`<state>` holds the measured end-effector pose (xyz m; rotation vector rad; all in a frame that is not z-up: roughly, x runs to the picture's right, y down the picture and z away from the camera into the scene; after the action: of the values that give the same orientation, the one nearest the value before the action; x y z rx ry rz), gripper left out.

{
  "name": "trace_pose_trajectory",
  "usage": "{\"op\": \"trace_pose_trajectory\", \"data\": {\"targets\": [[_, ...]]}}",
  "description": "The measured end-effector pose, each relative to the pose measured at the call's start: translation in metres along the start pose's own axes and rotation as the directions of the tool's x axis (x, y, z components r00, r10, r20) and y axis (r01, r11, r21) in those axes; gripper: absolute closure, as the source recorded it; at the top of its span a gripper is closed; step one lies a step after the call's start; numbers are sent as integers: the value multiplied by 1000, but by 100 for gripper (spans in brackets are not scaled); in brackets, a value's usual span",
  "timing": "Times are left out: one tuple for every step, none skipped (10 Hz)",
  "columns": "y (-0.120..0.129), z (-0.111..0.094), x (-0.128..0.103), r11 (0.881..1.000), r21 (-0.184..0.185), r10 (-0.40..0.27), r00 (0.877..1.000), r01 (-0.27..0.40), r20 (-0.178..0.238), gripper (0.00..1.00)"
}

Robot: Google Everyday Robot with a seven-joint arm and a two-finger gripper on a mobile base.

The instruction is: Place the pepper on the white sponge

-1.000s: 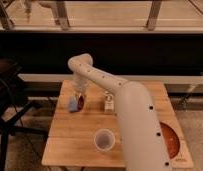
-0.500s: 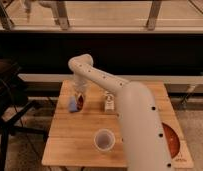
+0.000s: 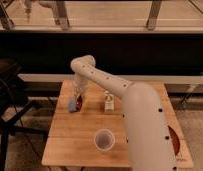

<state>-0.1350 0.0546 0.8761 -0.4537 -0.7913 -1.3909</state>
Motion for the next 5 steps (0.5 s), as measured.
{"op": "trace_pose_trajectory", "data": {"targets": [[-3, 1, 0, 1000, 16, -10, 1000, 10, -2, 100], [-5, 2, 0, 999, 37, -19, 1000, 19, -1, 100], [-7, 2, 0, 998, 57, -28, 1000, 28, -3, 100], [-9, 2, 1, 997, 68, -37, 999, 38, -9, 100], [-15, 3, 0, 995, 82, -57, 998, 58, -18, 94]]}}
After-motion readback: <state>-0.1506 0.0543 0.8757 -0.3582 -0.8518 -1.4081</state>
